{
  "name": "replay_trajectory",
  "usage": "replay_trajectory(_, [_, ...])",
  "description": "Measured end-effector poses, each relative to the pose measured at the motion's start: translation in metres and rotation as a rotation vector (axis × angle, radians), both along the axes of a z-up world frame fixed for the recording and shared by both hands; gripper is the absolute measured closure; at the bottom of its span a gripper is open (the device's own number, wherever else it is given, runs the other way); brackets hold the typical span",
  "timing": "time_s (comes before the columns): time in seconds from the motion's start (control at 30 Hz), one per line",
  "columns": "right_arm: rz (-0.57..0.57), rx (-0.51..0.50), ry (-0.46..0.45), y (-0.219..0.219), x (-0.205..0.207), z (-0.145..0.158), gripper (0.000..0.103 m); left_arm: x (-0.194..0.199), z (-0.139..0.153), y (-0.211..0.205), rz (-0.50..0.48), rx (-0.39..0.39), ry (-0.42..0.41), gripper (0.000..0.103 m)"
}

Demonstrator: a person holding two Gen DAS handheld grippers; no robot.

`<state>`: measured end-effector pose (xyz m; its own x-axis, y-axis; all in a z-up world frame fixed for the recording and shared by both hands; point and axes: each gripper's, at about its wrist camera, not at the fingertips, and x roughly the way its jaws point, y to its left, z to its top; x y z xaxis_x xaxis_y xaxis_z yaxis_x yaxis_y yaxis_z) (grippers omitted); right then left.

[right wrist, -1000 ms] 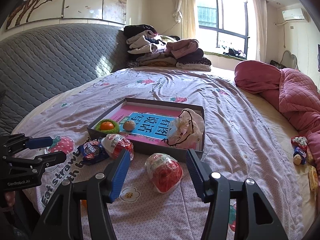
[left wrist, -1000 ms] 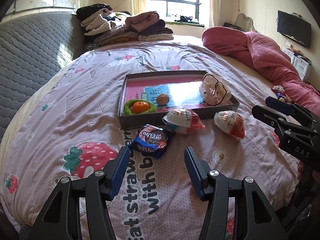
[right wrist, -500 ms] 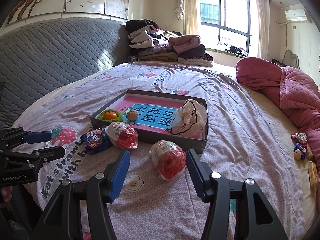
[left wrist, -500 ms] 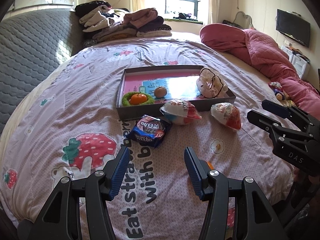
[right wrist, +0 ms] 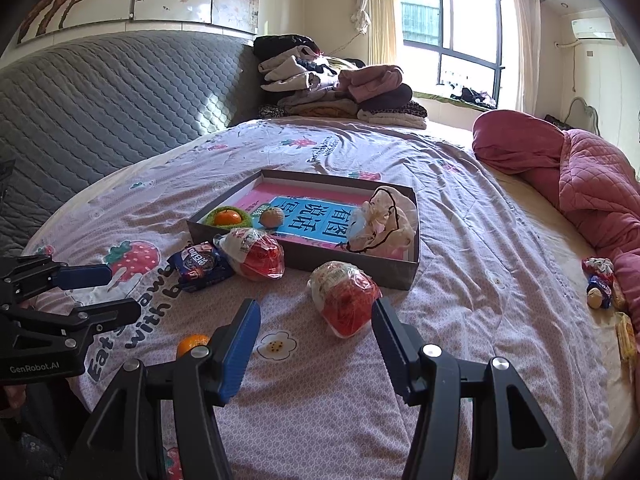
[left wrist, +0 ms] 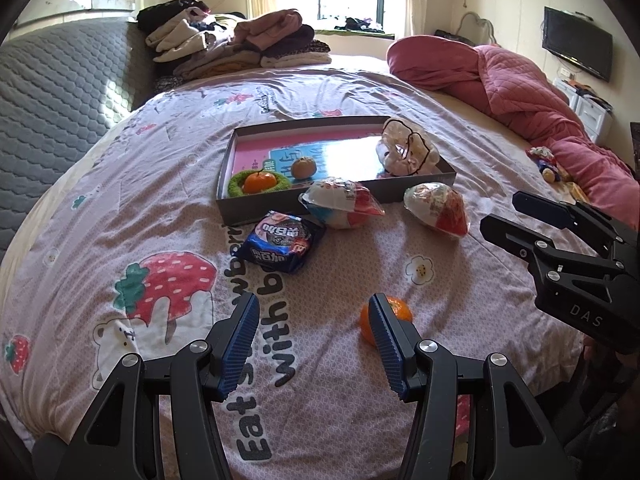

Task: Organize objects
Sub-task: 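Move the left tool toward the loose orange while the right tool approaches the wrapped red egg, then close the left tool on the orange while the right tool grasps the plastic-wrapped red egg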

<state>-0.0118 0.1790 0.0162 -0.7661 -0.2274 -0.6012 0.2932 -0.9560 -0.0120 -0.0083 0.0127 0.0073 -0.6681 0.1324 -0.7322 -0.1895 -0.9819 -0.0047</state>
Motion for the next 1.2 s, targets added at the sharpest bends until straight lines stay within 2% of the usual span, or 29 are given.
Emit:
replay_trajectory(0.83, [0.006, 0.009, -0.027, -0.003, 0.016, -0.007, 0.046, 0.013, -0.006, 0.011, -0.027, -0.026, -0.027, 0.045])
replay_trajectory(1.2, [-0.004, 0.021, -0.052, 0.001, 0.010, -0.018, 0.046, 0.012, -0.019, 0.021, -0.051, -0.023, -0.062, 0.045])
